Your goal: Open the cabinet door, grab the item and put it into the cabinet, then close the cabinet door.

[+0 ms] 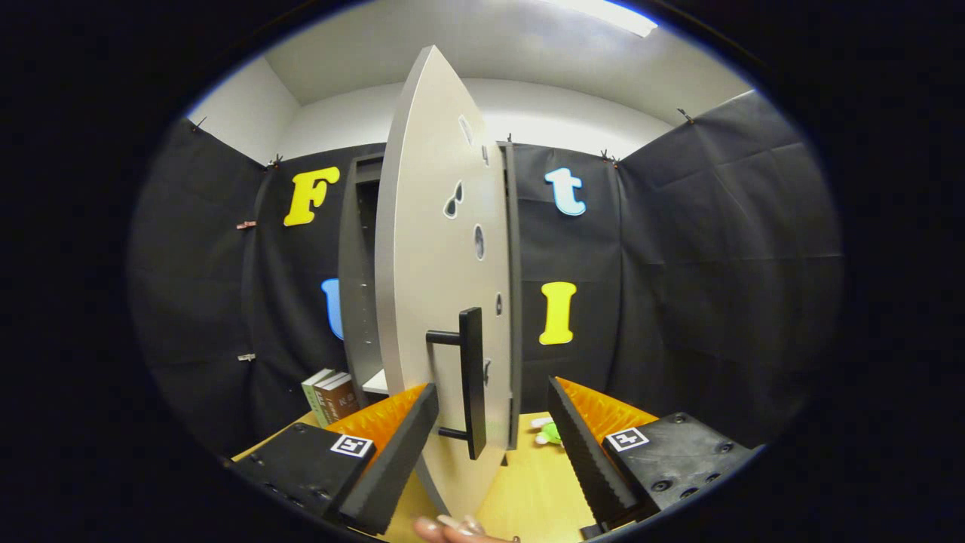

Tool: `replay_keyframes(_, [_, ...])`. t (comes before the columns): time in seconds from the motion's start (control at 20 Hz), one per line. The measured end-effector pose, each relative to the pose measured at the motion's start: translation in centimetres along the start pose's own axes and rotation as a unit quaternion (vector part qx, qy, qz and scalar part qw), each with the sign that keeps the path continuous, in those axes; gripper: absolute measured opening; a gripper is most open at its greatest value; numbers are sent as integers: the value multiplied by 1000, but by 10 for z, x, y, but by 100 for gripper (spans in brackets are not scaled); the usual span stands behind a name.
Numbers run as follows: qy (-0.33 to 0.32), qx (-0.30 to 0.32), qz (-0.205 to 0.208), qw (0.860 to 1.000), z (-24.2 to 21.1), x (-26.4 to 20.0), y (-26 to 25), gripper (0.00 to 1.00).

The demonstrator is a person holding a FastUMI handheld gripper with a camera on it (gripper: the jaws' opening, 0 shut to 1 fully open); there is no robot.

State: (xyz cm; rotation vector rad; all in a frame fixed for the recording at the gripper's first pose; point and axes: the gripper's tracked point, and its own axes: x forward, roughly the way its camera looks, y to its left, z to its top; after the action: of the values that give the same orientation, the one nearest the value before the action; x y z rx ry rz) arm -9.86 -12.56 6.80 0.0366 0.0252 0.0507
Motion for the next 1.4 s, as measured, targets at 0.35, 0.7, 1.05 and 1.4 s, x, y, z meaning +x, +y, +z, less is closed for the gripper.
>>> replay_keyframes(0.35, [1,-6,33,999,-8,42,104,90])
replay_keyframes(0.7, [-12,-10,25,1000,-5,62,148,95])
replay_keyframes(1.05, [-6,-20,43,999,-8,67,154,95])
replay_keyframes(1.4, [-3,-21,49,999,-6,67,154,95])
